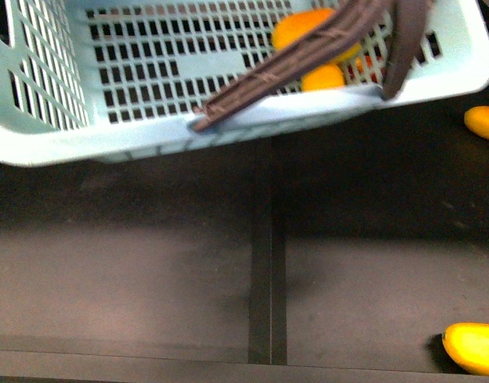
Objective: Pick lemon and mango into basket
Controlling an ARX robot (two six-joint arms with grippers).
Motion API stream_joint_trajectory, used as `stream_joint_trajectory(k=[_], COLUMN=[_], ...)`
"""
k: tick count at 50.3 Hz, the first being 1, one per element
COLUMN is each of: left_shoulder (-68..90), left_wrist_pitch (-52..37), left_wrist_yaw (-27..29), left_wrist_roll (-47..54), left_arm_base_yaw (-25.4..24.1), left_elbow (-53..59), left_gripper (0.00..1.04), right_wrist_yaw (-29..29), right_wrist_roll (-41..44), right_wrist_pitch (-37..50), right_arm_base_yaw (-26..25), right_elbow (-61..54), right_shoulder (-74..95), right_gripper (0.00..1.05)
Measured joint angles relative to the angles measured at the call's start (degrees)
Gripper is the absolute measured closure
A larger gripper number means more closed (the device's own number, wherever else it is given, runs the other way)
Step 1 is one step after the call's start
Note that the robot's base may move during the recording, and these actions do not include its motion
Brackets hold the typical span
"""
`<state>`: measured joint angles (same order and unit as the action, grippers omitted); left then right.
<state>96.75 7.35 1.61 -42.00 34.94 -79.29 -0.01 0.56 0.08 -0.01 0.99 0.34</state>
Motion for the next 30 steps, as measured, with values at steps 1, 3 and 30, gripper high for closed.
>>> stream_joint_trajectory(k=[1, 3, 30], left_shoulder=[0.0, 0.0, 25.4], left_wrist_pitch=[-0.3, -1.6, -8.5], left_wrist_yaw=[0.0, -0.2, 2.3], left_wrist_roll=[0.3, 0.8, -28.1], left_arm_base_yaw=[-0.3, -1.4, -25.3], left_elbow=[0.0, 0.2, -12.1], left_gripper=[1.00, 1.00, 1.00], right_wrist_yaw=[0.1, 0.1, 0.0], right_wrist_roll=[0.0, 0.0, 0.0], right_wrist_pitch=[0.0, 0.0, 0.0], right_arm_base_yaw=[0.0, 0.0, 0.0], right_elbow=[0.0, 0.0, 0.0], right_shoulder=[0.0, 0.0, 0.0], right_gripper=[0.09, 0.09, 0.09])
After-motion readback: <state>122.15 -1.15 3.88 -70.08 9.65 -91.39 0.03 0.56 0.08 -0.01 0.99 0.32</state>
